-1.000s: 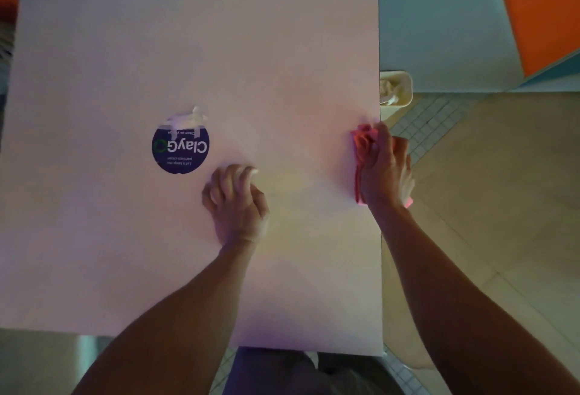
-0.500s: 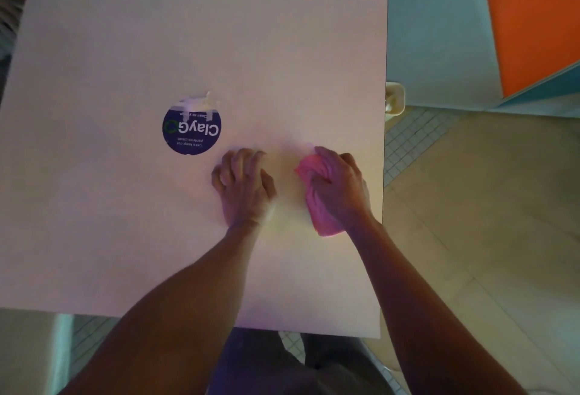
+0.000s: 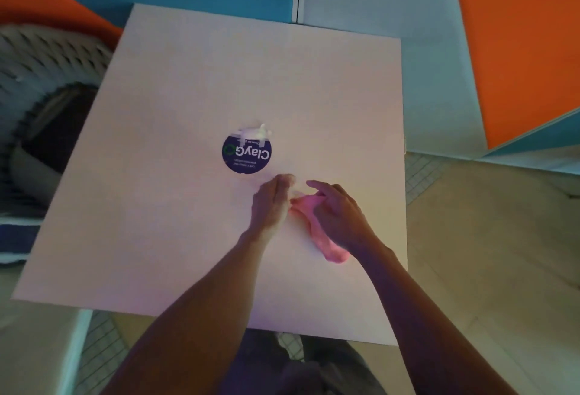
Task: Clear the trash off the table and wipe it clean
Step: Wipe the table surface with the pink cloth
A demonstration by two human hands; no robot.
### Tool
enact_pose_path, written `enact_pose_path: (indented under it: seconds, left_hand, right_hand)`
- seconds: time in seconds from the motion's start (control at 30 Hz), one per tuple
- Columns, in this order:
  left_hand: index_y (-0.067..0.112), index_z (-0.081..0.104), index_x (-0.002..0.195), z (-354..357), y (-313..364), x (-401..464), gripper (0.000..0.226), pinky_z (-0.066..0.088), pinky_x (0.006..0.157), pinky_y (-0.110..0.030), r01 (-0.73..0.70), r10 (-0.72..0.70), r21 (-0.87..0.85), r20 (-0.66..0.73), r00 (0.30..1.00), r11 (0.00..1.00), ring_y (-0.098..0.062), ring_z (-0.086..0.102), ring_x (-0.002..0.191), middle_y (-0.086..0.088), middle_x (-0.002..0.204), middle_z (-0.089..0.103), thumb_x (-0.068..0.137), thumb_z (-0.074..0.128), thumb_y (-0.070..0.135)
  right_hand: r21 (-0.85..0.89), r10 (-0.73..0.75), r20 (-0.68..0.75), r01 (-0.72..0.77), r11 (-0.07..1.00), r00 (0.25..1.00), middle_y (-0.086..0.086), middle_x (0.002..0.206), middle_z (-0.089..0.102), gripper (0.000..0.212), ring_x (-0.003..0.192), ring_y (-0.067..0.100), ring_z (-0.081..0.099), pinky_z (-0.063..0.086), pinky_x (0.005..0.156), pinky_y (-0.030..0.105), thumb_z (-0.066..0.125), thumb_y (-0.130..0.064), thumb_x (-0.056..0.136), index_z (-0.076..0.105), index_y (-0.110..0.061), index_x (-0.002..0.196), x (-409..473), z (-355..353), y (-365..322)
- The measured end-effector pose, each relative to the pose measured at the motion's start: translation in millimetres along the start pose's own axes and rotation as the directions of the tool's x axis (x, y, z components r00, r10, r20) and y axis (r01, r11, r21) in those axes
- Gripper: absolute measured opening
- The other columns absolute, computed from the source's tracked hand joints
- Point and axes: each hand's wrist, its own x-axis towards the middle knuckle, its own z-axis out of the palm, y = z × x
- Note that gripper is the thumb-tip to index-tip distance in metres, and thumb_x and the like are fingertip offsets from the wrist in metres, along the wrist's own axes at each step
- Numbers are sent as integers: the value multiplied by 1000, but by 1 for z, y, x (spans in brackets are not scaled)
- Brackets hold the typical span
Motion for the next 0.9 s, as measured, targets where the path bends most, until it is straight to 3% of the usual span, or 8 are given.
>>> enact_pose_path:
  seconds: [0.13,0.23,0.37,0.5,0.6,0.7,0.83,0.9]
  left_hand:
    - [35,73,103,-29,5,-12,44,54,86,-35,111,-72,-250,162,984,962,-16,72,102,4,104,77,95,38,61]
    - [26,72,114,-57,5,-23,69,46,88,-36,155,-83,-231,295,952,960,-17,70,105,1,109,76,95,24,73]
    - [33,68,114,-86,-5,-40,63,41,97,-44,182,-103,-180,381,919,967,-19,68,110,1,109,76,90,31,79]
    - [33,67,113,-115,-13,-55,34,48,83,-29,157,-88,-170,354,931,973,0,69,95,6,105,76,91,58,57]
    - [32,69,113,-131,-19,-63,34,52,84,-31,126,-84,-126,294,952,984,-5,69,96,7,104,75,82,71,45]
    - [34,70,108,-144,-25,-70,37,56,86,-45,115,-106,-33,214,971,993,-19,71,97,7,99,76,71,71,41]
    - [30,67,97,-154,-21,-88,24,48,70,-34,83,-85,20,142,986,996,-8,60,74,11,85,70,74,67,38]
    - [28,66,92,-158,-20,-98,17,42,66,-31,82,-84,27,98,992,996,-6,54,70,10,79,66,78,64,36]
  right_hand:
    - [24,-19,12,19,1000,1000,-9,115,52,57,106,13,57,49,95,38,46,-18,84,54,-41,135,2,9,-30]
    - [57,-48,28,46,997,998,-8,124,42,65,107,9,53,46,95,30,52,-9,85,47,-41,141,2,17,-55]
    - [115,-76,58,69,991,995,-6,125,39,72,110,4,47,41,98,25,57,-2,83,45,-38,144,6,27,-77]
    - [115,-145,91,134,984,985,-12,111,43,74,99,7,47,38,86,17,64,-2,81,43,-34,145,5,39,-97]
    - [111,-166,114,153,982,980,-9,113,45,82,95,8,52,38,74,6,58,6,78,41,-36,145,7,44,-107]
    - [97,-140,118,129,987,983,-4,116,47,83,94,9,54,42,79,14,57,5,77,41,-38,146,11,49,-110]
    - [68,-165,135,157,985,977,-8,100,58,79,83,10,54,42,76,24,64,0,75,46,-31,145,13,53,-112]
    - [67,-137,144,128,990,980,-8,106,63,77,96,16,61,47,82,29,70,-4,75,48,-30,144,14,54,-110]
